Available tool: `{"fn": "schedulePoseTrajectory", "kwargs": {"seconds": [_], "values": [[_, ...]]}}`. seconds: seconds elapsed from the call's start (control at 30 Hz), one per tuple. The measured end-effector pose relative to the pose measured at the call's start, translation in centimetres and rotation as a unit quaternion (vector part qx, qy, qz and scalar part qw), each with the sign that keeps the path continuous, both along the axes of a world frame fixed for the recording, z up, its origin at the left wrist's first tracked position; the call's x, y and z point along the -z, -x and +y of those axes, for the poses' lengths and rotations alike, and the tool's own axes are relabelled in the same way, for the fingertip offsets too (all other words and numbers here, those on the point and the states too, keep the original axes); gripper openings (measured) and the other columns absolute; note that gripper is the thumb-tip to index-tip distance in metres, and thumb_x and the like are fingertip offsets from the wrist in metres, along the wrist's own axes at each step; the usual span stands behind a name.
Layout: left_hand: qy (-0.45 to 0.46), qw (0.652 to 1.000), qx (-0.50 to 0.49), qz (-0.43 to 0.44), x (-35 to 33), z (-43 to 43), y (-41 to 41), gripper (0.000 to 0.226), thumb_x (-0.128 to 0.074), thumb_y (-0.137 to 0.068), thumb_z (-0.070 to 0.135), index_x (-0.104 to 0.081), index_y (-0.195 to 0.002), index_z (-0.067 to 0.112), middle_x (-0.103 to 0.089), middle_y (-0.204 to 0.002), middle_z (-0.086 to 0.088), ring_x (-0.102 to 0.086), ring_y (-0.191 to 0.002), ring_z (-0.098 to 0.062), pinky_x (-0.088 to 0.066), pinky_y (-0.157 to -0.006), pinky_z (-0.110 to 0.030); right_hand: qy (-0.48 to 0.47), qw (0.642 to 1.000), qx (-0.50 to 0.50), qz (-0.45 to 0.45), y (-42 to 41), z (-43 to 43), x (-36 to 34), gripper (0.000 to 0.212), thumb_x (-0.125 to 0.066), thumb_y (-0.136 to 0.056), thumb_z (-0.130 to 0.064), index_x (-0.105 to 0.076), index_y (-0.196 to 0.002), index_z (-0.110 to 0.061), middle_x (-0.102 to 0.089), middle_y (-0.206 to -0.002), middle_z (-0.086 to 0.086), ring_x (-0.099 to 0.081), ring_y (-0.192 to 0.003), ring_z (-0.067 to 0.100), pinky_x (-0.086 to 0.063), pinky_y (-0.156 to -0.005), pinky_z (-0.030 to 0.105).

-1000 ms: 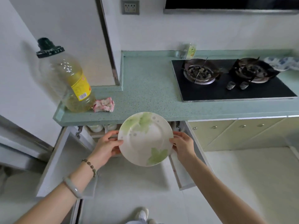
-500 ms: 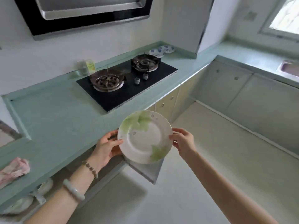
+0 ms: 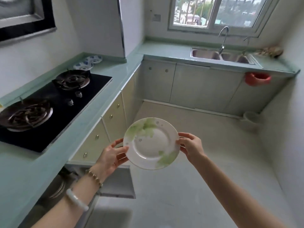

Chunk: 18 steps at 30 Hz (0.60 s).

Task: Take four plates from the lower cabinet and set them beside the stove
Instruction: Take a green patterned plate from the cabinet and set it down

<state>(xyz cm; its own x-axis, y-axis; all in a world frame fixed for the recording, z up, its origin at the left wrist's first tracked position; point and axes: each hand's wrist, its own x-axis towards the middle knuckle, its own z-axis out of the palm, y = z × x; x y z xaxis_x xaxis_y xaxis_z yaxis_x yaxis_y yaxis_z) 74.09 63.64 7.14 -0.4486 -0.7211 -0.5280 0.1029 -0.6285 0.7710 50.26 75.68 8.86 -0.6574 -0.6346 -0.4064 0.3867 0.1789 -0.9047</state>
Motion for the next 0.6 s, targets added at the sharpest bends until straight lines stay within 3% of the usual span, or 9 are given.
{"fn": "schedulePoseTrajectory", "kwargs": {"seconds": [0.13, 0.33, 0.6], "values": [[-0.001, 1.0, 0.014, 0.001, 0.0, -1.4, 2.0, 0.036, -0.06, -0.085, -0.008, -0.058, -0.116, 0.009, -0.072, -0.099, -0.019, -0.07, -0.084, -0.033, -0.061, -0.059, -0.036, 0.003, 1.0, 0.016, -0.005, 1.4, -0.1, 0.4, 0.032, -0.053, -0.075, 0.02, -0.063, -0.097, 0.0, -0.064, -0.077, 0.01, -0.06, -0.068, 0.021, -0.053, -0.056, 0.021], [0.007, 0.999, 0.03, 0.009, 0.5, -4.6, 5.3, 0.034, -0.061, -0.084, -0.009, -0.061, -0.112, 0.011, -0.073, -0.094, -0.018, -0.072, -0.076, -0.03, -0.06, -0.058, -0.035, 0.007, 1.0, 0.026, -0.011, 4.9, -2.7, 1.1, 0.029, -0.054, -0.075, 0.021, -0.063, -0.085, -0.005, -0.064, -0.077, 0.01, -0.061, -0.069, 0.023, -0.054, -0.057, 0.021], [0.027, 1.0, 0.011, -0.002, 1.3, -12.1, 13.1, 0.034, -0.061, -0.085, -0.008, -0.061, -0.113, 0.011, -0.074, -0.087, -0.014, -0.071, -0.072, -0.026, -0.06, -0.059, -0.035, 0.002, 1.0, 0.005, -0.01, 13.1, -11.0, 1.7, 0.028, -0.056, -0.076, 0.02, -0.063, -0.085, -0.006, -0.063, -0.077, 0.009, -0.06, -0.069, 0.022, -0.054, -0.057, 0.021]]}}
